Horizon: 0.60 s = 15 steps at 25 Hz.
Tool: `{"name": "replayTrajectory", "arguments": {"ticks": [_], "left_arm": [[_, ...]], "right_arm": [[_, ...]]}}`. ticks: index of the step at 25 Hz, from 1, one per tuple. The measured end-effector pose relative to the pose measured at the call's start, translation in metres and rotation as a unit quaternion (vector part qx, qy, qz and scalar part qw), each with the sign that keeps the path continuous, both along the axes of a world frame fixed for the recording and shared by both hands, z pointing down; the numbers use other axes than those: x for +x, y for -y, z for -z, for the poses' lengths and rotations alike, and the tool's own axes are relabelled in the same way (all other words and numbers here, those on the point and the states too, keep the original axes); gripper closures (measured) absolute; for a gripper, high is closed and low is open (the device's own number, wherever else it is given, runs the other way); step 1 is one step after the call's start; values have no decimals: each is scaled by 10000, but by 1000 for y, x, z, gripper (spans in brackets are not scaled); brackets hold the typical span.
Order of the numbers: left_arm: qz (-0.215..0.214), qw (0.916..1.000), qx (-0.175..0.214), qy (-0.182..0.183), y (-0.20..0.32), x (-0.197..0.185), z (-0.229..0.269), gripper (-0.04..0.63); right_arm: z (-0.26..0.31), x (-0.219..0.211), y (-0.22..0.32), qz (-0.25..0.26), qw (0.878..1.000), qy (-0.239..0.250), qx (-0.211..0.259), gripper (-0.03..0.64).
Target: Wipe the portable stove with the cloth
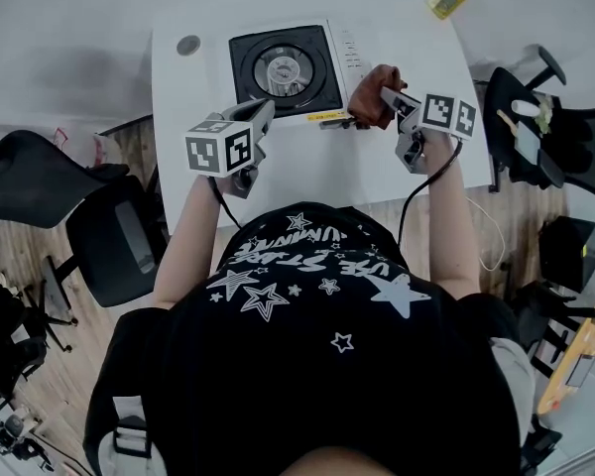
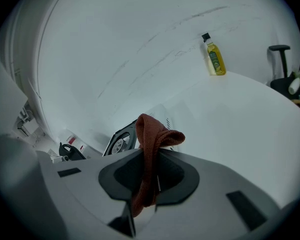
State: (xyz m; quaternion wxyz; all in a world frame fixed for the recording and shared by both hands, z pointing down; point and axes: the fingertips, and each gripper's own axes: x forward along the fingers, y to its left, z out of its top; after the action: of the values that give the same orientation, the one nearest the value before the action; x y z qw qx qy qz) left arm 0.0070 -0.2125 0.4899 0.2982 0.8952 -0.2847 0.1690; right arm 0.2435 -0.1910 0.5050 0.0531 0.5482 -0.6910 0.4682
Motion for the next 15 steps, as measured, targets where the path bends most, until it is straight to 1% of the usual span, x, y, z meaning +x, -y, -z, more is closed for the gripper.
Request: {"name": "replayTrajectory", "arguments": {"ticks": [3,7,13,15], "left_arm": [[93,10000,32,-13,-4,-10,3,588],[225,9997,50,-61,-16,-27,6,588],[436,9990,2,-131,-37,-51,4,588],[464,9988,-13,-148,-45,-59,2,588]], "right_arm": [[11,-9,3,58,9999,13,122,555],[25,-32,4,242,9993,20,299,555],[30,-84,-11,799,9962,-110,326,555],[31,-99,-19,896,9952,-164,348,555]]}}
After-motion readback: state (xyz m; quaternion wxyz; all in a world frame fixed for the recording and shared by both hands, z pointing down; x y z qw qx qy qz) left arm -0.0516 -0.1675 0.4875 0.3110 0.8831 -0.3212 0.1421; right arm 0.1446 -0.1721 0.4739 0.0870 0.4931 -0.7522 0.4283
